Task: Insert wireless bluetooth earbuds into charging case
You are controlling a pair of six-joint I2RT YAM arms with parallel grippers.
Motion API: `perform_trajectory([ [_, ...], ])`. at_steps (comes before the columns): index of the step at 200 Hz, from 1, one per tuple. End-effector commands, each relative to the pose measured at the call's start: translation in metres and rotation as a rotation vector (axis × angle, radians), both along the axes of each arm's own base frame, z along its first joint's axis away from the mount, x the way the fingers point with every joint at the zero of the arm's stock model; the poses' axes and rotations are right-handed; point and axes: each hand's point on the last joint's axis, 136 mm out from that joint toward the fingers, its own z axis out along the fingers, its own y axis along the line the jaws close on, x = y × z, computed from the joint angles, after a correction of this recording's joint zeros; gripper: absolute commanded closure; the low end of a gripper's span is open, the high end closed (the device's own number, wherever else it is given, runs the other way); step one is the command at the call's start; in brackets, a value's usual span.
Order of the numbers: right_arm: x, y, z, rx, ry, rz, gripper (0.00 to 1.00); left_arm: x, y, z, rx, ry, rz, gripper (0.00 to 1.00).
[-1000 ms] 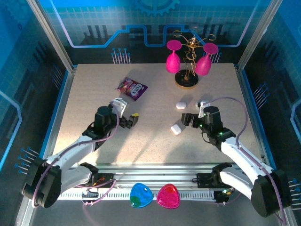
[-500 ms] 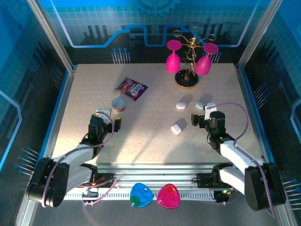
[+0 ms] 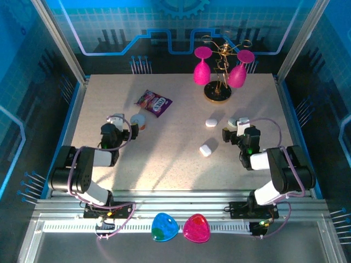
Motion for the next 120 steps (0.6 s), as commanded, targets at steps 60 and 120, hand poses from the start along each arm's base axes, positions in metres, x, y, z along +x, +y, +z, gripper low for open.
perform_trajectory([
  [60,0.0234,0.0023,0.03,0.014,-0.083,0.031,0.0,0.009,0.0017,0.0164,-0.036,-0.066,0.005,0.01],
  [120,0.0234,0.0025,0.0299,0.013,-0.083,0.032,0.0,0.0094,0.0009,0.0165,-0.036,-0.064,0.002,0.01],
])
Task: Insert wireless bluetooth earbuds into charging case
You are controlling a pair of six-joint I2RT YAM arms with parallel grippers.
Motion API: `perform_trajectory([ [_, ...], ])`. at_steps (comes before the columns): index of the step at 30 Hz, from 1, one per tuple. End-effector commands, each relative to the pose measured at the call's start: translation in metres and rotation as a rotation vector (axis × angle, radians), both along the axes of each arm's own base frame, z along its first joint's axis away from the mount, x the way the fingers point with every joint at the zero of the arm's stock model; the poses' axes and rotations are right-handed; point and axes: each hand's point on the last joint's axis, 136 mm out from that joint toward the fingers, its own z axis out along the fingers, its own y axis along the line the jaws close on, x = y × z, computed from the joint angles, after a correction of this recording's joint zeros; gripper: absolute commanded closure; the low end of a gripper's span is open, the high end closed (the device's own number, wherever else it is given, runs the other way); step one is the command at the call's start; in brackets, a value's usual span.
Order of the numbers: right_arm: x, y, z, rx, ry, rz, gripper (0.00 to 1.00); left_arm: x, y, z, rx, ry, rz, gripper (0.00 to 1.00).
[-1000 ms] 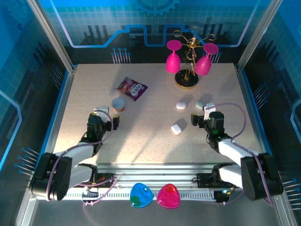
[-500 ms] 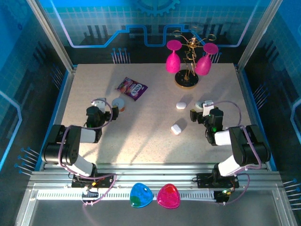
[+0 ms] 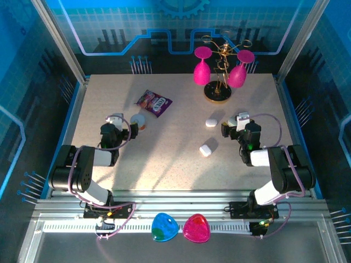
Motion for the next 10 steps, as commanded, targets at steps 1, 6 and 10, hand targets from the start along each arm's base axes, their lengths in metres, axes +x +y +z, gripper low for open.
perform_trajectory([
  [1,0.0053,-0.0052,0.0077,-0.005,-0.028,-0.009,0.0,0.0073,0.0001,0.012,-0.011,-0.044,-0.007,0.01],
  [6,0.0054,-0.0048,0.0079,-0.005,-0.029,-0.009,0.0,0.0078,-0.0001,0.0123,-0.01,-0.044,-0.007,0.01],
  [10,0.0048,-0.0073,0.0079,-0.008,-0.031,-0.022,0.0,0.0075,0.0002,0.0124,-0.011,-0.046,-0.007,0.01],
])
